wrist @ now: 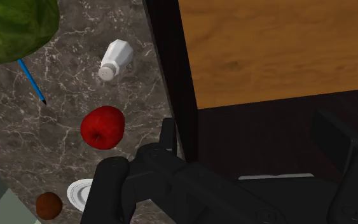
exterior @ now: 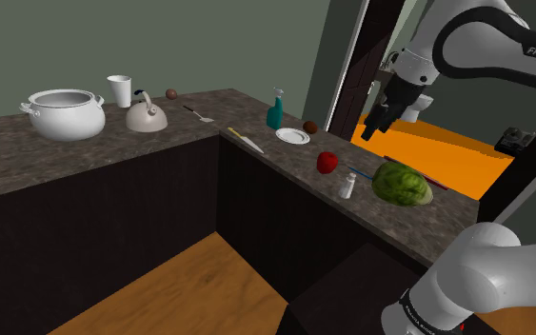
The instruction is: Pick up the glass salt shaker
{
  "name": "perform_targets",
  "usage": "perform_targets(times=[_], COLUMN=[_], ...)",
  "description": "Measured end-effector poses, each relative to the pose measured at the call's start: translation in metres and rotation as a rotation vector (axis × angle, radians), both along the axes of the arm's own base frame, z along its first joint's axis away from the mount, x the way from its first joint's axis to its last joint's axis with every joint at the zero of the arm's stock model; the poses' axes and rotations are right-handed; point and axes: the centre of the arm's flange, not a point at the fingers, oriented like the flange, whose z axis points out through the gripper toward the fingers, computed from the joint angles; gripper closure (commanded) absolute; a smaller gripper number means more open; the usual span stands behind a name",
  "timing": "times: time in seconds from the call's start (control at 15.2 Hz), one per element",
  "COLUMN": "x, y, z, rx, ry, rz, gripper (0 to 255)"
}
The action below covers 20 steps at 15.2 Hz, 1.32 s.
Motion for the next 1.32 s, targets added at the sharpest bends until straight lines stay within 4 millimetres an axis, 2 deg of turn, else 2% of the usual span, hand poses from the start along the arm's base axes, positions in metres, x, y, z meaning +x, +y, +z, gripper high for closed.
perform_targets(times=[0.13, 0.26, 0.73, 1.32], x=[0.001, 0.003, 0.023, 0.047], y=[-0.005, -0.02, -0.089, -0.169], z=[-0.006, -0.018, -0.087, -0.181], rx=[0.004, 0.015, 0.067, 0.135], ry=[0.0, -0.003, -0.013, -0.028], rz=[0.002, 0.011, 0.048, 0.097], gripper=[0, 0, 0, 0])
